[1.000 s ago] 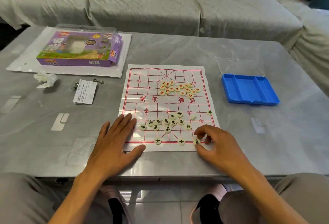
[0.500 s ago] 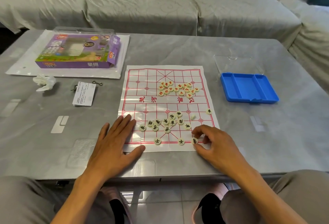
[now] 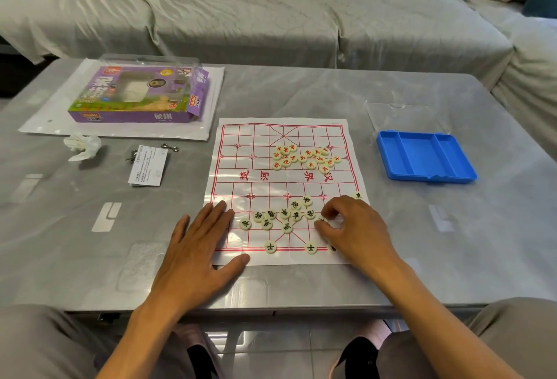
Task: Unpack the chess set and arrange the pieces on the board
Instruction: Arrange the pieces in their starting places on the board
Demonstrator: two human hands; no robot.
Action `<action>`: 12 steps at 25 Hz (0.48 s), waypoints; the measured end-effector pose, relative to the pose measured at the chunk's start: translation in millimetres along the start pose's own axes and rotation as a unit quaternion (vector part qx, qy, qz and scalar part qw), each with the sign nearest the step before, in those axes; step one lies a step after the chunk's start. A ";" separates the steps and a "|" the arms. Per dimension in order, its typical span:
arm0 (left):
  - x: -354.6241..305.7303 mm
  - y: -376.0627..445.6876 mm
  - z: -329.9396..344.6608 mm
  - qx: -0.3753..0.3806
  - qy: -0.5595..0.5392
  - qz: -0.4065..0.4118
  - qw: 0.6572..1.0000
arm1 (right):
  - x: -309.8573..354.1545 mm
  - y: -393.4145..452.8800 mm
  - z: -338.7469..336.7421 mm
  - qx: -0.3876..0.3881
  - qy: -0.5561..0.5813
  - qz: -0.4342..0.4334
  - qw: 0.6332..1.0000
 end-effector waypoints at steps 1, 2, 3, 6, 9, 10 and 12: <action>0.2 -0.3 0.2 0.001 0.000 -0.001 1.000 | 1.0 3.1 2.4 0.003 -0.006 0.002 1.000; 0.3 -0.3 0.3 0.002 0.001 -0.002 1.000 | 2.2 4.6 3.7 0.005 -0.008 0.003 1.000; 0.7 -0.3 0.5 0.003 0.002 -0.003 1.000 | 2.7 5.2 4.7 0.008 -0.008 0.002 1.000; 0.6 0.1 0.8 0.003 0.002 -0.002 1.000 | 3.8 4.0 -6.7 0.007 0.025 -0.006 1.000; 0.6 0.0 1.2 0.001 0.000 0.000 1.000 | 4.1 20.3 -34.9 -0.017 0.043 -0.023 0.999; 0.7 0.0 1.2 0.001 0.001 0.001 1.000 | 4.8 29.5 -41.3 -0.014 0.043 -0.027 0.999; 1.0 0.2 0.7 -0.002 -0.003 -0.001 1.000 | 6.8 48.3 -43.1 0.019 0.048 -0.033 0.998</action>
Point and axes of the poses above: each hand's wrist, its own y-axis towards the middle knuckle, its own z-axis out of the palm, x = y × z, the point moved 6 cm from there along y, towards the middle knuckle, and after that the axes turned 8 degrees about x, right-handed, at the moved point
